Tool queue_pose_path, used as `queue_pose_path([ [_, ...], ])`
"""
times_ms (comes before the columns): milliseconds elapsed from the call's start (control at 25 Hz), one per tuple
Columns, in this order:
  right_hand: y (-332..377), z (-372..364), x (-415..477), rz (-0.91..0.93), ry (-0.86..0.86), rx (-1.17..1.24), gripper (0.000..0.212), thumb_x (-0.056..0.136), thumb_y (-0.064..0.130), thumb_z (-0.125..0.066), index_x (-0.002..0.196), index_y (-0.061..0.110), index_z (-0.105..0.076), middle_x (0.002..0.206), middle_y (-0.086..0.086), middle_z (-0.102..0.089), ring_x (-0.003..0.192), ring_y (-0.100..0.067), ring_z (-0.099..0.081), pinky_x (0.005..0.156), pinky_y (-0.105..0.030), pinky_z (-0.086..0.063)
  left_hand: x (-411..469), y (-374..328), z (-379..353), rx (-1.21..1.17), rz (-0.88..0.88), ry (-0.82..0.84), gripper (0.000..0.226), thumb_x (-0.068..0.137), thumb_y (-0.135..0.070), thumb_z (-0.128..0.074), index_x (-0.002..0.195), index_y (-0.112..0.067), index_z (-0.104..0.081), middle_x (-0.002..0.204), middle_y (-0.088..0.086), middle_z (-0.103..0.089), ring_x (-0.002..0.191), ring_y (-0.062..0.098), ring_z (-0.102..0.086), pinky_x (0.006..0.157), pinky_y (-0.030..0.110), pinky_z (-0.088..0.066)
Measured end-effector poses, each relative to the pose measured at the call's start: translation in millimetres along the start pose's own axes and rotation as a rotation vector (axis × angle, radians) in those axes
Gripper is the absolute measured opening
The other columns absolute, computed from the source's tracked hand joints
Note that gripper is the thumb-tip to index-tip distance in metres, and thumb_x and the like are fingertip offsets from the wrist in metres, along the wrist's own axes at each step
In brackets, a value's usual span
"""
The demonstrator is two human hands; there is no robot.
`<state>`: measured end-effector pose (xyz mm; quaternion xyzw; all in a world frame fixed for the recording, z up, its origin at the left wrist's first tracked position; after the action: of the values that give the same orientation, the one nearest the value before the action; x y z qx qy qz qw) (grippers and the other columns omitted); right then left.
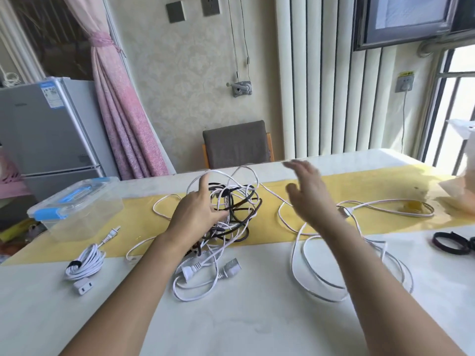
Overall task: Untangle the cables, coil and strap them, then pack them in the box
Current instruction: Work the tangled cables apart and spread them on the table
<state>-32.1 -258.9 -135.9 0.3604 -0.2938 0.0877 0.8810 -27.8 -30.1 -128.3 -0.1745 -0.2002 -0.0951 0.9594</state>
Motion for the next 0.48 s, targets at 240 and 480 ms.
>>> queue_pose_path([
  [240, 3.0, -37.5, -7.8, -0.159, 0.358, 0.302, 0.025, 0.097, 0.014, -0.046, 0.120, 0.017, -0.053, 0.115, 0.000, -0.057, 0.112, -0.023, -0.051, 0.094, -0.030, -0.036, -13.1, -8.8, -4.1, -0.126, -0.229, -0.065, 0.059, 0.087, -0.037, -0.065, 0.138, -0.020, -0.041, 0.053, -0.015, -0.047, 0.063, 0.011, -0.050, 0.070, 0.028, -0.038],
  [480, 2.9, -28.3, -4.9, -0.027, 0.411, 0.309, 0.012, 0.086, 0.007, -0.061, 0.091, 0.018, -0.061, 0.091, 0.006, -0.059, 0.084, -0.010, -0.055, 0.076, -0.020, -0.043, -18.2, -13.4, -20.9, 0.064, -0.209, -0.131, 0.041, 0.077, -0.043, -0.073, 0.109, -0.020, -0.062, 0.098, -0.008, -0.063, 0.101, 0.015, -0.060, 0.115, 0.050, 0.005],
])
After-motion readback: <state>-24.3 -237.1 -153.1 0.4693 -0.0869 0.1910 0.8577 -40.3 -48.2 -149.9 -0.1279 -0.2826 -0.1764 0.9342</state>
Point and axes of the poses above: each hand's wrist, its own x-axis towards the middle knuckle, its own z-axis out of the back of the hand, y = z × x, the point moved 1 cm from there along x, towards the middle knuckle
